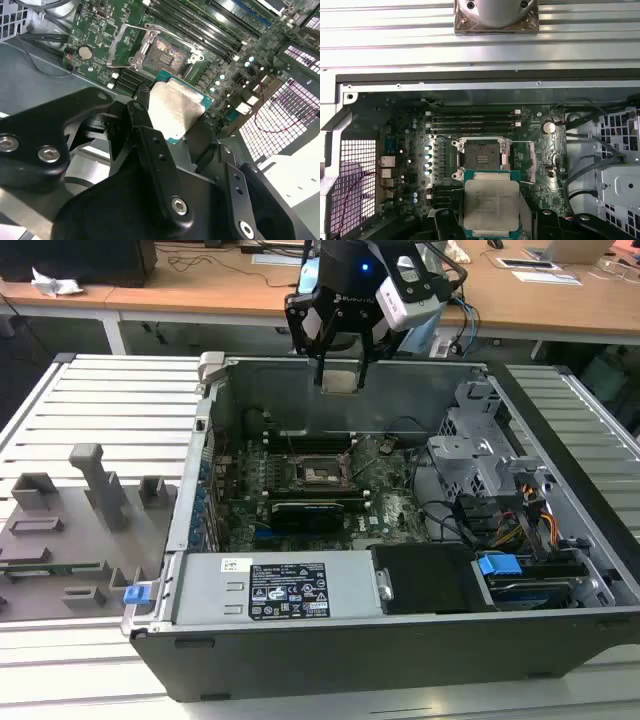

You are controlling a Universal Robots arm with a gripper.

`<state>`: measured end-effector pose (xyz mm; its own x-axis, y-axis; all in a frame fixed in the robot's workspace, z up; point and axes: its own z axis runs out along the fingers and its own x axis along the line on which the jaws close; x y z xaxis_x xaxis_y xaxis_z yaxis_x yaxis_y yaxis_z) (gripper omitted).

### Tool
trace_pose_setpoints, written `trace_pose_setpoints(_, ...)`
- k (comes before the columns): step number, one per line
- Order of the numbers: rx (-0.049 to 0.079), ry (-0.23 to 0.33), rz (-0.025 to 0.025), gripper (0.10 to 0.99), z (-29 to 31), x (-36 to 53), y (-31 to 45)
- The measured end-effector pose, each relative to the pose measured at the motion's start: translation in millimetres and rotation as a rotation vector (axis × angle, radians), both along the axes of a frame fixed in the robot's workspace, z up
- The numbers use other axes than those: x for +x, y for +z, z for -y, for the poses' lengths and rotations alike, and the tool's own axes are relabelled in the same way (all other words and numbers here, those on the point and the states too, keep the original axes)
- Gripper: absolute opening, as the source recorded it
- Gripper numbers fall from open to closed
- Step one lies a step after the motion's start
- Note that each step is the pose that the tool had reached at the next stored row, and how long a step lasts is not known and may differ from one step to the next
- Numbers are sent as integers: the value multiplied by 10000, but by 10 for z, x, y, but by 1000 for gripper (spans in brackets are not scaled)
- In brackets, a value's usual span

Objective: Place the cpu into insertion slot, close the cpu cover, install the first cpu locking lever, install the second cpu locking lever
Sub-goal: 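Place the cpu into insertion slot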

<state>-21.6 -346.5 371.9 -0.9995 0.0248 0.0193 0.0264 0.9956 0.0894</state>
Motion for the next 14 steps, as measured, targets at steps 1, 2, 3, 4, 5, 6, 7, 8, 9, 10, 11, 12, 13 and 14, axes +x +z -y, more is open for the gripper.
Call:
trace_pose_setpoints(1,-1,0,-1,537,4,0,1)
trace_pose_setpoints(2,0,0,0,537,20,0,0)
trace_pose_setpoints(3,-1,1,-1,537,44,0,0)
trace_pose_setpoints(4,0,0,0,537,63,0,0)
trace_pose_setpoints(5,0,0,0,537,71,0,0)
trace_pose_setpoints(6,0,0,0,537,81,0,0)
trace_pose_setpoints(7,0,0,0,537,88,0,0)
trace_pose_setpoints(8,1,-3,0,537,89,0,-1)
trace_pose_setpoints(9,-1,-36,0,537,89,0,0)
trace_pose_setpoints(10,-1,-95,-1,537,90,0,0)
trace_pose_setpoints(11,-1,-175,0,537,90,0,0)
trace_pose_setpoints(12,0,-275,0,537,90,1,0)
trace_pose_setpoints(13,0,-377,0,537,90,1,0)
trace_pose_setpoints(14,0,-540,-1,537,90,0,-1)
